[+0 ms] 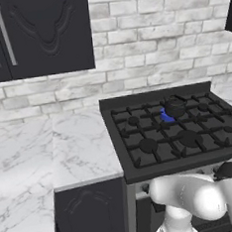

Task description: The kettle is done boiling. Turn off the stove, then wait for 300 timesteps before moving the kettle to the dining table.

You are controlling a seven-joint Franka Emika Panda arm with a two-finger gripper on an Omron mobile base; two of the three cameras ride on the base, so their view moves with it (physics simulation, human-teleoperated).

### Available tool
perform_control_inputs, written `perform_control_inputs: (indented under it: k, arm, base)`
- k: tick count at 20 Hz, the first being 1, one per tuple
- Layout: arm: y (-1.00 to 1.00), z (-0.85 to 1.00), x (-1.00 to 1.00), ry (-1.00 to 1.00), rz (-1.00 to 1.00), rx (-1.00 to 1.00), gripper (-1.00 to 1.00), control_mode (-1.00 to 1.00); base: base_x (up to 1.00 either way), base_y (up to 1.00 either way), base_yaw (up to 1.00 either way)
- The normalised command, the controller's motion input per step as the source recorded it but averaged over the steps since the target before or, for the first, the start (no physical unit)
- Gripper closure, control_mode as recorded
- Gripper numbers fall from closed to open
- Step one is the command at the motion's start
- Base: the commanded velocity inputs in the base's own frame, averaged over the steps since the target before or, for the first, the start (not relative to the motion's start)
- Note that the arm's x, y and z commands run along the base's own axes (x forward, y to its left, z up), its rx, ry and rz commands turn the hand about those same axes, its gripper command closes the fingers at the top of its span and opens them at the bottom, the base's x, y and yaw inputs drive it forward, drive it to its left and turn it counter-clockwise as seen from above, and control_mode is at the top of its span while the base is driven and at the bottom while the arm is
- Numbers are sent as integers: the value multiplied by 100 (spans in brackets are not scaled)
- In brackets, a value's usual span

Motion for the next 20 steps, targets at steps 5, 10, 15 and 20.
perform_control_inputs:
  k: [5,10,15,20]
  arm:
    - [-14,-17,7,0,0,0,-100,-100]
    - [-11,-10,5,0,0,0,-100,-100]
    - [0,-4,3,0,0,0,-100,-100]
    - [0,-5,5,0,0,0,-100,-100]
  base:
    - [0,0,0]
    - [0,0,0]
    - [0,0,0]
    - [0,0,0]
